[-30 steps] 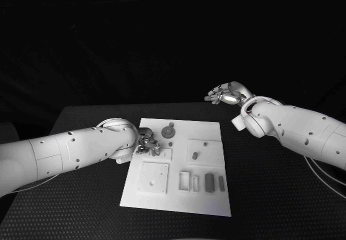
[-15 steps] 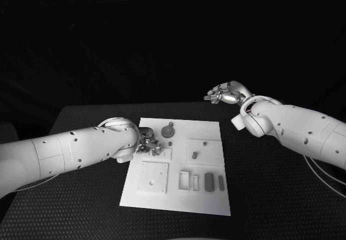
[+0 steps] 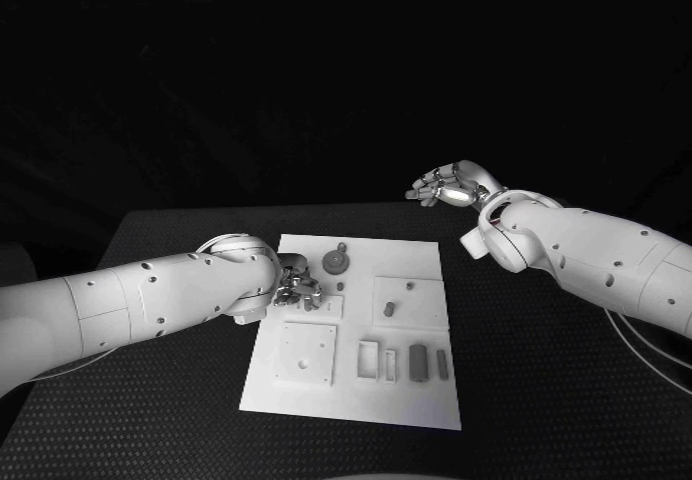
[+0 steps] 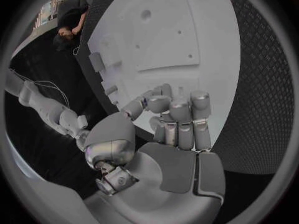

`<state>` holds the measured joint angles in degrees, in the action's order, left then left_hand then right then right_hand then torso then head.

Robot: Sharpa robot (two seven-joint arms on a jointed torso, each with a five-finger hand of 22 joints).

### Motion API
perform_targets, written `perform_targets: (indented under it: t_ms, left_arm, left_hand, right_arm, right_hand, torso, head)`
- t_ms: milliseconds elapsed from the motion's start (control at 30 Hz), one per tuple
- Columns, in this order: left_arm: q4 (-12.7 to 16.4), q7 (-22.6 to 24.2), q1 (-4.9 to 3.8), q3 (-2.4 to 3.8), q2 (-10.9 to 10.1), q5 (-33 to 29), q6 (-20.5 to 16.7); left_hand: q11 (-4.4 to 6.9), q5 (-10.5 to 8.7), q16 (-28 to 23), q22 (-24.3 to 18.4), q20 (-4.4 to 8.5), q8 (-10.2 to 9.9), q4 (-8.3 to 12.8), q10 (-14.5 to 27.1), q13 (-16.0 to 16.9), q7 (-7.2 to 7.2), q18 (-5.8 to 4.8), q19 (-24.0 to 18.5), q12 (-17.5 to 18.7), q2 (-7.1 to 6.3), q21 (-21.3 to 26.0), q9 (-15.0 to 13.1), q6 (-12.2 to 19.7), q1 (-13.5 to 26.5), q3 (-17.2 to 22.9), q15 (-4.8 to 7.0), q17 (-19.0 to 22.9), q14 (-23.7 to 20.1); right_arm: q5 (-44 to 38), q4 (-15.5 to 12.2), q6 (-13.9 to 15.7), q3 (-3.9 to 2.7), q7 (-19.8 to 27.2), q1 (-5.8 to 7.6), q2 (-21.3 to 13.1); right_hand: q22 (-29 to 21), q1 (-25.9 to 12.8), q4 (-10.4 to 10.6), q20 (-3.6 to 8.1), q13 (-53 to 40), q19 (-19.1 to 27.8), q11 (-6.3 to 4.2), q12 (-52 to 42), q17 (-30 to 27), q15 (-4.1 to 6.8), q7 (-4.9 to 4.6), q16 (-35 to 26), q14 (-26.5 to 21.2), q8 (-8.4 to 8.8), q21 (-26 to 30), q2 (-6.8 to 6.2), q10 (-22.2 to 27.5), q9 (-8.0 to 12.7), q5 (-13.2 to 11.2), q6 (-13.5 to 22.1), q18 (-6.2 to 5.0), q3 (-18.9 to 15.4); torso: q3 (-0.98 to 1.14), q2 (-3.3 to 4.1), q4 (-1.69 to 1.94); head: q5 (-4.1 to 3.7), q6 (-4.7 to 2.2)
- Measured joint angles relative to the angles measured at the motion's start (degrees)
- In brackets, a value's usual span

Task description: Assemble the parts on the task board

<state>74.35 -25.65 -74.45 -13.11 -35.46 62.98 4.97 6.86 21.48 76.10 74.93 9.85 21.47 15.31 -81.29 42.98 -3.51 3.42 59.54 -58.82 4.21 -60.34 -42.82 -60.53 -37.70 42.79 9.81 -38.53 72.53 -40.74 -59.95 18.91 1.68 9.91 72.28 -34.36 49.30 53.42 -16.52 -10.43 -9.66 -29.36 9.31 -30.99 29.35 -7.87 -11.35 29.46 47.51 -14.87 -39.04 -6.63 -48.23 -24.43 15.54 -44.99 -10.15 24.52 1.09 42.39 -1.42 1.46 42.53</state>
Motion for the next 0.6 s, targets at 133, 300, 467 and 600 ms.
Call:
perform_targets:
  t_ms: [133, 300, 467, 600]
  left_arm:
    - [-0.1, 0.0, 0.04, 0.0, 0.1, 0.4, 0.0]
    - [-0.1, 0.1, 0.08, 0.0, 0.1, 0.7, 0.0]
    - [0.0, 0.1, 0.09, 0.0, 0.1, 1.0, 0.0]
    - [0.1, 0.1, 0.1, 0.01, 0.1, 1.4, 0.1]
  left_hand:
    - [0.12, 1.79, 0.5, 0.0, 0.07, 0.7, -0.1, -0.1, -0.3, -0.06, 0.0, -0.1, -0.4, -0.03, -0.3, -0.4, -0.1, 0.0, 0.0, -0.16, 0.1, 0.4]
    - [0.23, 4.41, 0.9, 0.0, 0.07, 1.3, -0.1, -0.2, -0.6, -0.07, -0.01, -0.1, -0.7, -0.06, -0.4, -0.8, -0.1, -0.1, 0.1, -0.15, 0.3, 0.6]
    - [0.23, 4.76, 0.9, 0.0, 0.07, 1.3, 0.1, -0.2, -0.7, -0.07, -0.02, -0.1, -0.8, -0.07, -0.4, -0.9, -0.1, -0.1, 0.2, -0.02, 0.3, 0.8]
    - [0.22, 4.98, 0.9, 0.0, 0.07, 1.7, 0.2, -0.2, -0.7, -0.07, -0.02, -0.1, -0.8, -0.07, -0.4, -1.0, -0.1, -0.1, 0.3, -0.1, 0.3, 0.9]
  right_arm:
    - [0.0, 0.0, 0.0, 0.0, 0.0, 0.0, 0.0]
    - [0.0, 0.0, -0.1, 0.0, 0.0, 0.0, 0.0]
    - [0.0, 0.0, -0.1, 0.0, 0.0, 0.0, 0.0]
    - [0.0, 0.0, -0.1, 0.0, 0.0, 0.0, 0.0]
  right_hand:
    - [0.0, 0.0, 0.0, 0.0, 0.1, 0.0, 0.0, 0.0, -0.1, 0.0, 0.0, 0.0, 0.0, 0.0, 0.0, 0.0, 0.0, 0.0, 0.2, 0.0, 0.0, 0.0]
    - [0.0, 0.0, 0.0, 0.0, 0.1, 0.0, 0.0, 0.0, -0.1, -0.15, 0.0, 0.0, -0.2, 0.0, 0.0, 0.0, 0.0, 0.1, 0.2, 0.0, 0.0, 0.0]
    - [0.0, 0.0, 0.0, 0.01, 0.2, 0.0, 0.0, 0.0, -0.1, -0.16, 0.0, 0.0, -0.2, 0.0, 0.0, 0.0, 0.0, 0.1, 0.3, 0.0, 0.0, 0.0]
    - [0.0, 0.0, 0.0, 0.01, 0.2, 0.0, 0.0, 0.0, -0.2, -0.16, 0.0, 0.0, -0.2, 0.0, 0.0, 0.0, 0.0, 0.1, 0.4, 0.0, 0.0, 0.0]
  torso:
    - [-0.01, 0.0, -0.01]
    - [-0.01, 0.0, 0.0]
    - [-0.04, -0.01, 0.01]
    - [-0.04, -0.01, 0.02]
  head:
    - [0.02, 0.07]
    - [0.06, 0.13]
    - [0.09, 0.16]
    - [0.1, 0.18]
